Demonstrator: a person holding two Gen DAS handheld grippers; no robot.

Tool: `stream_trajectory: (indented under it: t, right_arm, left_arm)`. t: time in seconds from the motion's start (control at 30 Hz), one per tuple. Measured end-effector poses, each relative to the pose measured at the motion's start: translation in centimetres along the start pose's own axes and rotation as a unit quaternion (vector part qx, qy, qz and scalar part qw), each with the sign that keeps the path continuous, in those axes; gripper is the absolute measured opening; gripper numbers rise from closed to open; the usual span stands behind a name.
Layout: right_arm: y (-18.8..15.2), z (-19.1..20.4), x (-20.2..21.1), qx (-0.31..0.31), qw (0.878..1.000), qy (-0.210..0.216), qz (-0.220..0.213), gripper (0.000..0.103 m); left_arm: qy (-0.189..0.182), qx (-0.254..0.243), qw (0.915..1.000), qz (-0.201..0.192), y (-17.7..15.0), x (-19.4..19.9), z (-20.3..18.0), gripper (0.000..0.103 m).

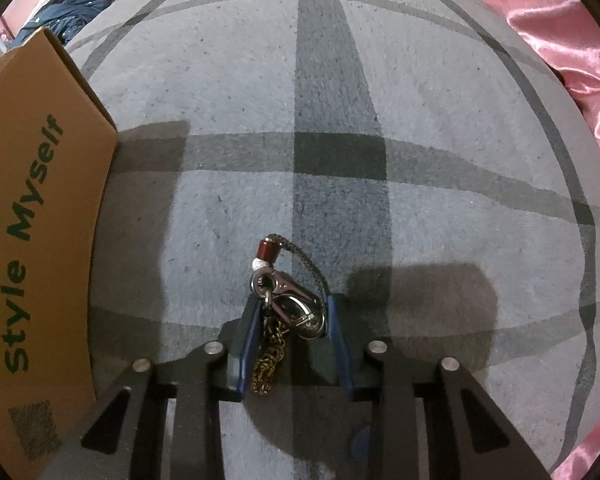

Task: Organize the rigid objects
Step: 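Move the right gripper out of the box to the metal keychain, then grasp the metal keychain with the right gripper, then lift and carry the keychain with the right gripper into the box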

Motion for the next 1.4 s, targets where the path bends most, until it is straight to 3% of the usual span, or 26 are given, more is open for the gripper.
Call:
stream_trajectory:
  t: [0.4, 1.4]
  right_arm:
    - [1.0, 0.3, 1.3, 0.003, 1.0, -0.009, -0.004, 0.034]
    - [2.2, 1.4, 11.3, 0.024, 0.998, -0.032, -0.05, 0.033]
  left_arm:
    - [0.0, 0.0, 1.0, 0.0, 0.0, 0.2, 0.0, 0.014]
    - [0.0, 0.0, 1.0, -0.001, 0.0, 0.3, 0.2, 0.014]
Point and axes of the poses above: each gripper's, at about its wrist camera, not at the fingertips, and x roughly against the way its jaws point, z to its left, y to its top, the point moved 3 cm from there along -x, roughly the way its jaws point, and after that the axes turned 1 degree about z, right-handed, at the moved point
